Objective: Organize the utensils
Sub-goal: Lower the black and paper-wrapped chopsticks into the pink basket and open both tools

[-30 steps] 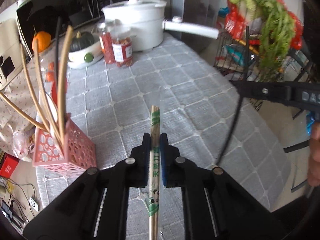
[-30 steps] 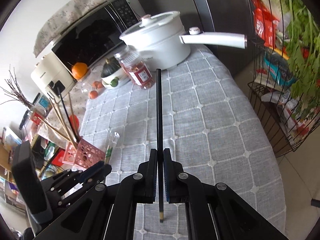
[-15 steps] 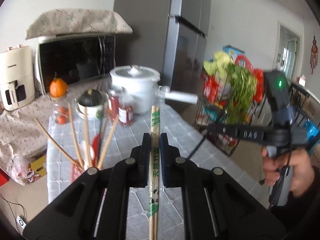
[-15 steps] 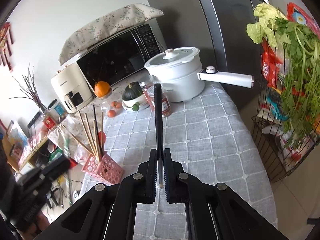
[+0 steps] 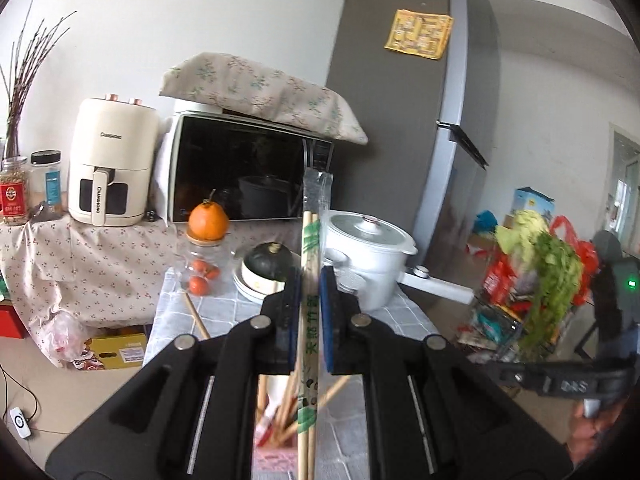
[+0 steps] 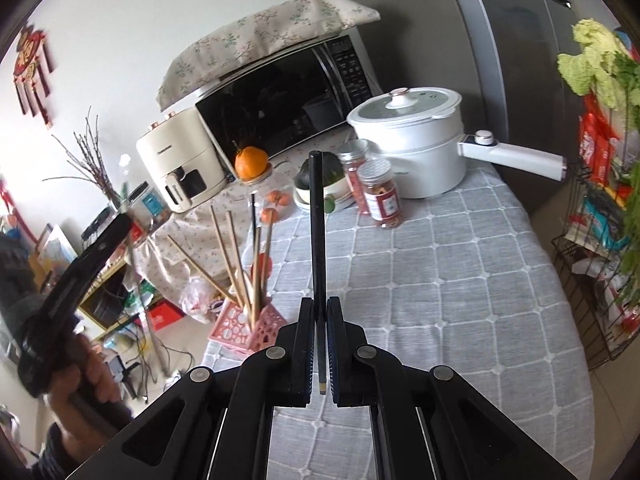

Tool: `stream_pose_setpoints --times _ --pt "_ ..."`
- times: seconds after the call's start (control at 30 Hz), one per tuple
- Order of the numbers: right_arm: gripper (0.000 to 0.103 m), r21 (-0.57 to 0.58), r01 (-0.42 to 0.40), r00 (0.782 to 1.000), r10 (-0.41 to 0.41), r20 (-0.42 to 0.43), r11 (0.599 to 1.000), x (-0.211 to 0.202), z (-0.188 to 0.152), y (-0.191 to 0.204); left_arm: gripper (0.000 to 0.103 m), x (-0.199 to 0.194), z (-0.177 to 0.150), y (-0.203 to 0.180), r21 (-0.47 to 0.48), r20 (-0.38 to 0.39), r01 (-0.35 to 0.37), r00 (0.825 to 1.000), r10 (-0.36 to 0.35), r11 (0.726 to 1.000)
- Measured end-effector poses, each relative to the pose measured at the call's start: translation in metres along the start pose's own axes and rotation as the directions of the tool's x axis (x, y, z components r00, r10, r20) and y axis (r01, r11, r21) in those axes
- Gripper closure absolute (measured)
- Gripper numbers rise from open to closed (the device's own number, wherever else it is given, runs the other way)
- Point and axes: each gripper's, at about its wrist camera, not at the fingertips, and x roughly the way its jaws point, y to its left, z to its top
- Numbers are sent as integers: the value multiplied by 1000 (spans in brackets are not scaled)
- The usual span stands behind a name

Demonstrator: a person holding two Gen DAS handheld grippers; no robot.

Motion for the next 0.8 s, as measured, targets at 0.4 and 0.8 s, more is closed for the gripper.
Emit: stream_pose_setpoints --times 0.4,0.8 --pt "97 8 -6 1000 6 -13 1000 25 5 12 92 54 -22 19 70 73 -117 991 112 991" --pt "97 37 -17 1000 17 -7 999 30 10 7 83 54 -48 32 76 -105 -136 984 144 988"
